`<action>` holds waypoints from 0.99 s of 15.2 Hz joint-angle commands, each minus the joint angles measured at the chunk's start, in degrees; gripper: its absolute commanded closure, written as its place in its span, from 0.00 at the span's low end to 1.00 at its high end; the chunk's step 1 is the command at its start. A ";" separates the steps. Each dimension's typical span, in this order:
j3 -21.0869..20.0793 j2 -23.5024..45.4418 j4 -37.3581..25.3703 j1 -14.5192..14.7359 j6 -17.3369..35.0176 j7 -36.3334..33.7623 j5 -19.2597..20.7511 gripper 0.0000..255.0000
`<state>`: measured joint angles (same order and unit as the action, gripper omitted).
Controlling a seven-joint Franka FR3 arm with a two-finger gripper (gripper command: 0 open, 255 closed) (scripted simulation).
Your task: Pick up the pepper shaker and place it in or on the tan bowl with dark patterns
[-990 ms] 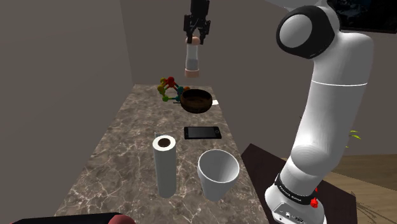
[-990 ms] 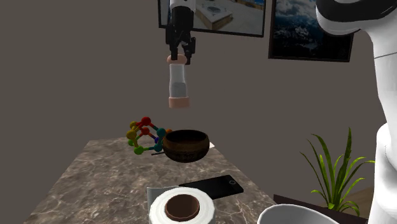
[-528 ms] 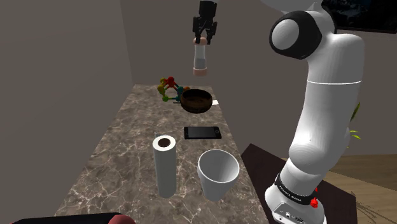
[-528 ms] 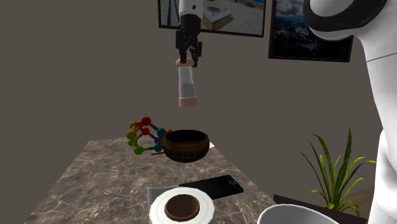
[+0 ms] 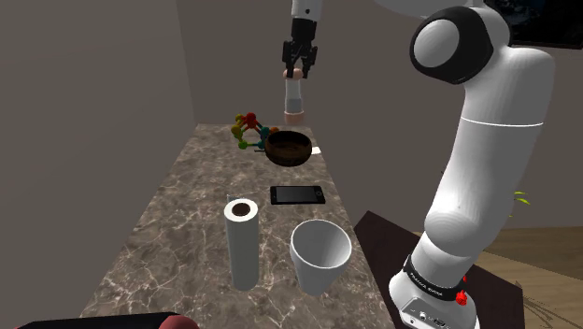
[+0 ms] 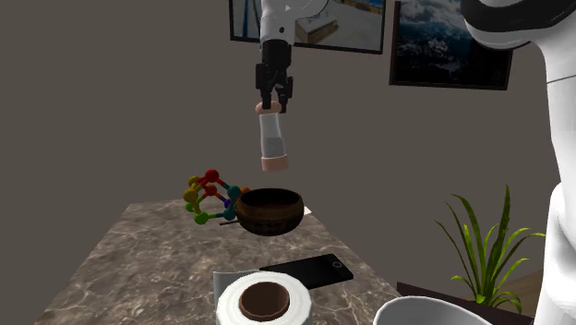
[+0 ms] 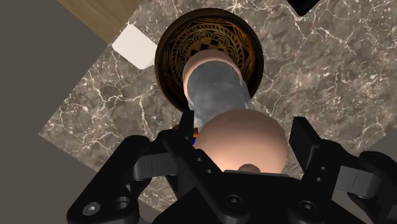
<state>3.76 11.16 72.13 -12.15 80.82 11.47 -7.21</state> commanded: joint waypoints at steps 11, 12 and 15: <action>-0.10 -3.19 13.74 0.37 10.57 0.88 0.30 1.00; -0.11 -3.34 14.71 0.39 11.39 0.95 0.31 1.00; -0.12 -3.65 17.00 0.43 13.37 1.13 0.31 1.00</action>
<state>3.64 7.75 88.28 -11.73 93.53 12.54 -6.90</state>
